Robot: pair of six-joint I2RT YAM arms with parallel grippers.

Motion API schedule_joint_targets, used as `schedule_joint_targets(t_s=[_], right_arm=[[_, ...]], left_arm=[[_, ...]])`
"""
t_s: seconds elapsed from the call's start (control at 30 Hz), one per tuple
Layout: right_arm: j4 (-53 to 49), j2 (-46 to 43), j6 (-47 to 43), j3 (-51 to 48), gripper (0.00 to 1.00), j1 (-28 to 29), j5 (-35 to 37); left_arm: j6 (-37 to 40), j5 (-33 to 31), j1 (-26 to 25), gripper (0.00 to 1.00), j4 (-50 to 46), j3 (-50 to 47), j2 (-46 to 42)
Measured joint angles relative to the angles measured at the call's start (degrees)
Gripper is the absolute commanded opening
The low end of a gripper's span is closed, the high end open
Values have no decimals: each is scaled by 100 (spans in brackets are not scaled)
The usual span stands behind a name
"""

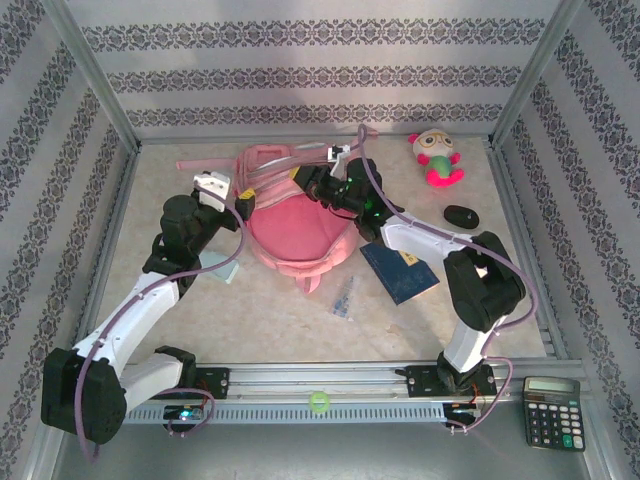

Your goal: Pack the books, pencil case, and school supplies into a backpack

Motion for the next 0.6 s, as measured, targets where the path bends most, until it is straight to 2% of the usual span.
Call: schedule_joint_targets(t_s=[0.07,0.1,0.17,0.3,0.33,0.43,0.6], right_arm=[[-37,76,-28,0,1,28,4],[-50,85,-42,-2,6,48,17],[-57,87,-52,-13,30,94,76],[-138,83,-81,-61,55,210,63],[-219,68,-109,-122,58,234,39],[-501,-59,-155,-560,60,345,44],[-973,-214,-107,-1513,65,457,22]], left_arm=[[382,428,2,77,-411,129,48],[544,636,4,78,-579,190,98],[789,981,4,78,-859,306,245],[846,1268,4,76,-1069,387,435],[811,1309,4,73,-1106,387,450],[533,1331,-4,71,-1145,385,446],[24,1117,-249,71,-1176,94,293]])
